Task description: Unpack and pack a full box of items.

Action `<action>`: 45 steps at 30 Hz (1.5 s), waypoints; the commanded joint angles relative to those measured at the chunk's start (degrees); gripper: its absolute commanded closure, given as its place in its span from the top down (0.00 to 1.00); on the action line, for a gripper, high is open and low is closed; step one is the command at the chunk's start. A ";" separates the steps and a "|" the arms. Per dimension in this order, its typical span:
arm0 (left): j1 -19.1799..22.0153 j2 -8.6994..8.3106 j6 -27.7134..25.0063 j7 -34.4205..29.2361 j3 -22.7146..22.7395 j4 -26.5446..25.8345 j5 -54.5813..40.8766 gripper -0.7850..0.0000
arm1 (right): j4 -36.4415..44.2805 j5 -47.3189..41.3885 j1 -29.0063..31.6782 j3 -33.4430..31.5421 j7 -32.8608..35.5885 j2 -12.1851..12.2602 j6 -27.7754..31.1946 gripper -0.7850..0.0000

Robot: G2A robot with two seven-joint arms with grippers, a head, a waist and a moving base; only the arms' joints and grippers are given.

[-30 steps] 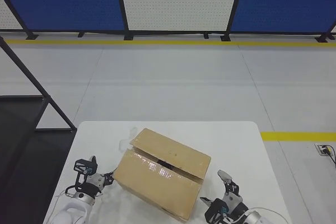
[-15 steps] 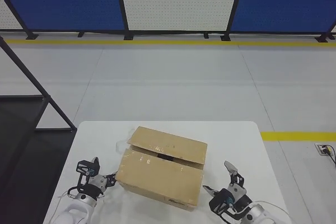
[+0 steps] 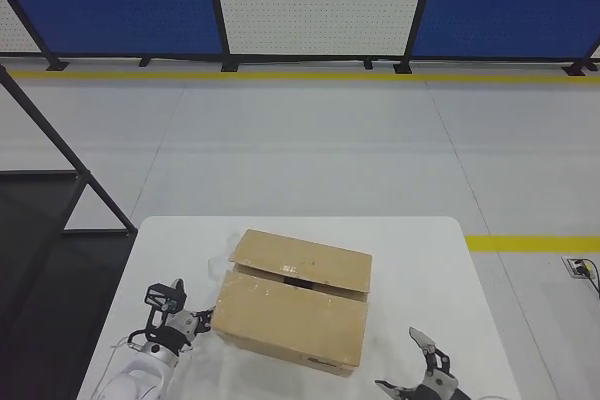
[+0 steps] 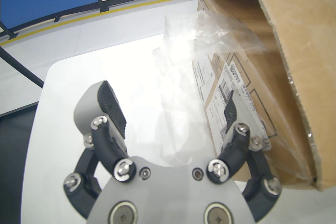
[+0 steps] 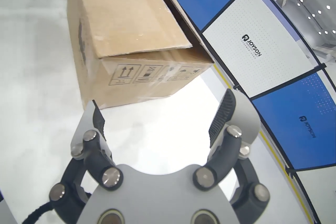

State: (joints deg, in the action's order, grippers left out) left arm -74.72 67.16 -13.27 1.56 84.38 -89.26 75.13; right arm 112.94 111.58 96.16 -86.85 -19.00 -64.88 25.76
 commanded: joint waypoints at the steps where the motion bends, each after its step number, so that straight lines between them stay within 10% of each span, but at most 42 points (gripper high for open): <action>1: 0.02 0.04 0.06 0.03 -0.27 -0.01 0.07 1.00 | -0.66 0.01 -0.04 0.59 -1.23 0.06 0.31 1.00; 45: -2.47 0.66 2.56 0.88 -2.25 -2.24 1.56 1.00 | -6.49 -5.83 -9.41 8.62 6.54 -1.60 -12.28 1.00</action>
State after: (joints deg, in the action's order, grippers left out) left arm -77.17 67.84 -11.02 2.35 81.84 -91.47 76.69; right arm 106.53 105.79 86.82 -78.27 -12.49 -66.47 13.52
